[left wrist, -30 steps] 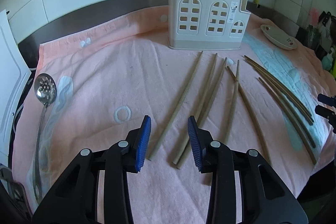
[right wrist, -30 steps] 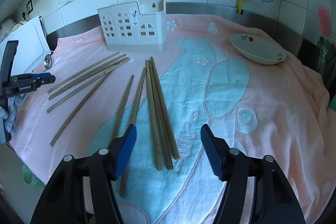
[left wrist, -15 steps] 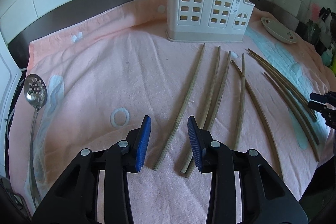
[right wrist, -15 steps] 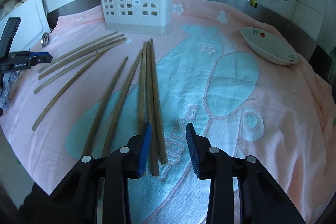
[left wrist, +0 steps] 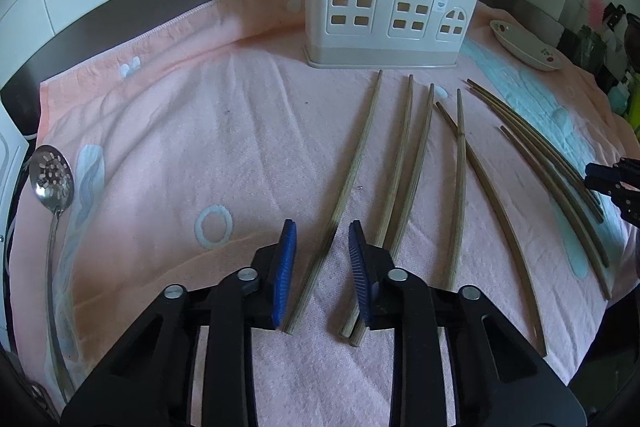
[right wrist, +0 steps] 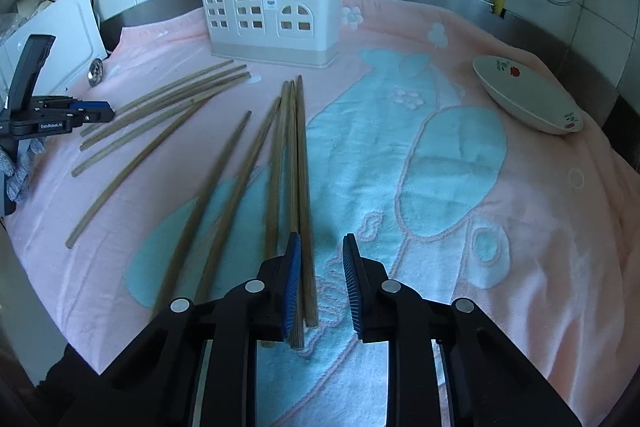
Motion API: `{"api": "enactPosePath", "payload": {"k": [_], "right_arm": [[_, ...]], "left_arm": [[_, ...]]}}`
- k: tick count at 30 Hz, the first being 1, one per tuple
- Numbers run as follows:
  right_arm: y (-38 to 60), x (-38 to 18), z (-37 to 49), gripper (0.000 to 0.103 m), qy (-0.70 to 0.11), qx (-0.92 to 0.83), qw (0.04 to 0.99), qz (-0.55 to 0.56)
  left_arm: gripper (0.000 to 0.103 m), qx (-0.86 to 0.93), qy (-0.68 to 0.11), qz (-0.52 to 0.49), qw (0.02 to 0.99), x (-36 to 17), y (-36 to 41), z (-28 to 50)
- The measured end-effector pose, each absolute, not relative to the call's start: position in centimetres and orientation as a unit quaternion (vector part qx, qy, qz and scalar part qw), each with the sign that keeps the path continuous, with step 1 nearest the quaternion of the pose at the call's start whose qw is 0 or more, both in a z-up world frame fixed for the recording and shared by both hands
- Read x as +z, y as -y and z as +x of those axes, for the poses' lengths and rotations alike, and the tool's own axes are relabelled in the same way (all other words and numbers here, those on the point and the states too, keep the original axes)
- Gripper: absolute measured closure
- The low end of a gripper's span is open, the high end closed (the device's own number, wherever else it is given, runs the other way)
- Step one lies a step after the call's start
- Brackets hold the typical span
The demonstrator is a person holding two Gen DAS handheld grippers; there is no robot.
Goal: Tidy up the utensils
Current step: 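Move the left tool toward a wooden chopstick while the right tool approaches another chopstick, then close the left tool on a wooden chopstick while the right tool grasps another chopstick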
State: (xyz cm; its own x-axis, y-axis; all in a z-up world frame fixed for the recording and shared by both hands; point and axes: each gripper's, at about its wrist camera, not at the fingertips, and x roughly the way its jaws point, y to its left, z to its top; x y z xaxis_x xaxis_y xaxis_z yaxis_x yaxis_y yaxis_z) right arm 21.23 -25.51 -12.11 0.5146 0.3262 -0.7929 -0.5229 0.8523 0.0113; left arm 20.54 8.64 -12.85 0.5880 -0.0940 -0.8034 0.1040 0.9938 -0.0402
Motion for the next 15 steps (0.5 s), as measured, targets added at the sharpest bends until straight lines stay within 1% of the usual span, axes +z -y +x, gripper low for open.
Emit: {"api": "enactPosePath", "payload": {"k": [1, 2, 4, 10, 15], "right_arm": [[25.6, -12.1, 21.3, 0.084, -0.427, 0.246, 0.862, -0.114], [25.6, -12.1, 21.3, 0.088, -0.428, 0.247, 0.862, -0.114], [25.7, -12.1, 21.5, 0.09, -0.432, 0.251, 0.86, -0.108], [25.5, -12.3, 21.6, 0.091, -0.432, 0.257, 0.857, -0.115], [24.7, -12.8, 20.9, 0.091, -0.427, 0.259, 0.853, -0.154]], "left_arm": [[0.079, -0.057, -0.453, 0.006, 0.89, -13.0, -8.6, 20.6], [0.08, -0.057, -0.454, 0.007, 0.889, -13.1, -8.6, 20.7], [0.081, -0.06, -0.455, 0.008, 0.888, -13.3, -8.5, 20.9], [0.081, -0.067, -0.455, 0.008, 0.888, -13.6, -8.3, 21.1], [0.081, -0.078, -0.454, 0.008, 0.888, -13.6, -8.2, 20.9]]}}
